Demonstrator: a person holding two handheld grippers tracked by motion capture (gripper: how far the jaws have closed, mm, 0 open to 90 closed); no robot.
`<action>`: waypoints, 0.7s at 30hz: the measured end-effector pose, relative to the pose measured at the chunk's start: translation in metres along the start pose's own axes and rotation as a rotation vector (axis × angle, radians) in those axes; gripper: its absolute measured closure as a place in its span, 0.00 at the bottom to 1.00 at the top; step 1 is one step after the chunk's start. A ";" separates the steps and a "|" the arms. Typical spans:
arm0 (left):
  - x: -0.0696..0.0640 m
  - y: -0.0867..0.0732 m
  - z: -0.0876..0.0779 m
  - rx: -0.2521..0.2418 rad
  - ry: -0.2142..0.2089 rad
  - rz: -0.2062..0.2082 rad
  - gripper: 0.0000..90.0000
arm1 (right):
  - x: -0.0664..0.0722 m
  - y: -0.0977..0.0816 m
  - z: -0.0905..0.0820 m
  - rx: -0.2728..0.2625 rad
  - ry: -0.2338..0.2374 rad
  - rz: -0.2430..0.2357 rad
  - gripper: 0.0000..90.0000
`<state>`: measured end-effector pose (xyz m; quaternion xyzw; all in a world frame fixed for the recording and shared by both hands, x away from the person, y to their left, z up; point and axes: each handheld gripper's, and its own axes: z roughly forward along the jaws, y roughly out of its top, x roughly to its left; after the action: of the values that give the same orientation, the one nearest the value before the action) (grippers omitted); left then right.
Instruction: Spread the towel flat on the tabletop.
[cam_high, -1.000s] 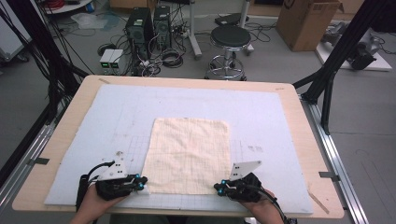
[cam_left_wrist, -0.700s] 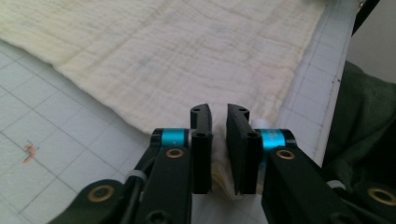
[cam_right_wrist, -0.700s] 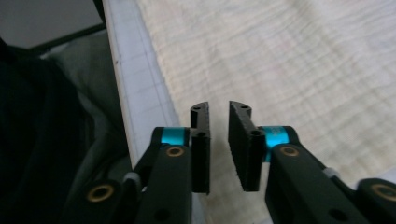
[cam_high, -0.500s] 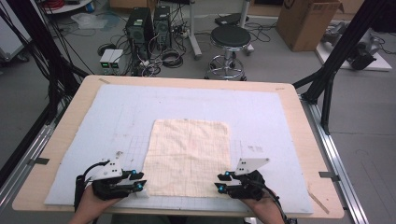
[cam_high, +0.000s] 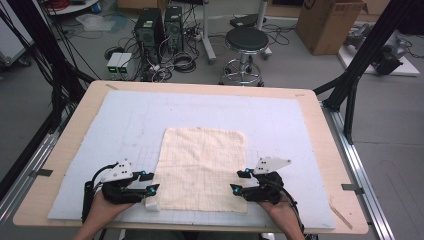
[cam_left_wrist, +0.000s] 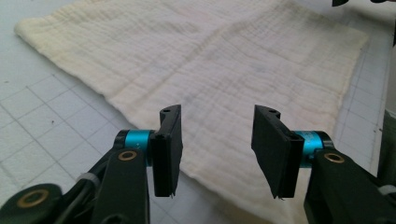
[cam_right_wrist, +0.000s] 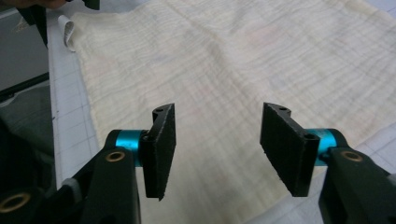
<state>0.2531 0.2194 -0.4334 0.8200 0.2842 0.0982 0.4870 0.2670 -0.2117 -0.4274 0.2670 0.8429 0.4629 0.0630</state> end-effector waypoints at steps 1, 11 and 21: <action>0.001 0.000 0.000 -0.003 -0.002 -0.007 0.56 | -0.001 0.000 0.001 -0.002 -0.002 0.004 0.46; 0.009 0.005 0.001 -0.008 0.044 -0.028 0.47 | -0.009 0.004 0.004 -0.006 -0.034 0.007 0.36; 0.016 0.013 0.006 -0.012 0.083 -0.012 0.43 | -0.022 0.012 0.005 -0.036 -0.069 0.019 0.33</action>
<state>0.2740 0.2195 -0.4275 0.8105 0.3084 0.1310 0.4805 0.2918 -0.2137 -0.4233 0.2896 0.8292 0.4691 0.0923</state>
